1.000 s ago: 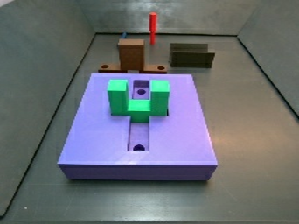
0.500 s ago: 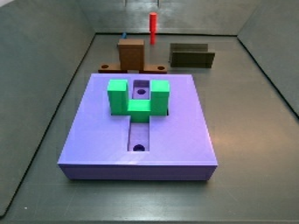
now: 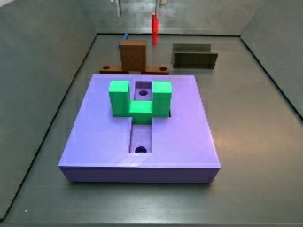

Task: Pick up the brown object. Move up. Move to above the board. Insert the brown object.
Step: Pick up the brown object.

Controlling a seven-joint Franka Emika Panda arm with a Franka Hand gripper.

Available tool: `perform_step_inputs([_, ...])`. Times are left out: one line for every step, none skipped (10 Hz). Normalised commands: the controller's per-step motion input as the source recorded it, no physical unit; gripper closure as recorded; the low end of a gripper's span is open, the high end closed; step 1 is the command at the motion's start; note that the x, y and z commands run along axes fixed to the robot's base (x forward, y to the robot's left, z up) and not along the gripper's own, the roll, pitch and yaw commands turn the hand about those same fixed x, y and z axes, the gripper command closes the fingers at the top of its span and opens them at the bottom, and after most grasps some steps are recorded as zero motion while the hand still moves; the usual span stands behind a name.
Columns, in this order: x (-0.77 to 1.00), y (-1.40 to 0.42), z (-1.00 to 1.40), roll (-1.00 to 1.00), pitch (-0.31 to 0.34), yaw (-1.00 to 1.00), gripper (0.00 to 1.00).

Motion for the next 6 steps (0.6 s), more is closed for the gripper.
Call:
perform_step_inputs([0.0, -0.67, -0.1, 0.25, -0.079, -0.04, 0.0])
perform_step_inputs([0.09, -0.57, -0.14, 0.19, -0.076, -0.26, 0.0])
perform_step_inputs([0.01, -0.29, -0.14, 0.17, -0.039, -0.35, 0.0])
perform_step_inputs([-0.09, 0.0, -0.18, 0.18, 0.0, -0.21, 0.0])
perform_step_inputs([-0.2, 0.03, -0.21, 0.19, 0.0, -0.22, 0.0])
perform_step_inputs([-0.27, 0.07, -0.21, 0.2, 0.0, -0.18, 0.0])
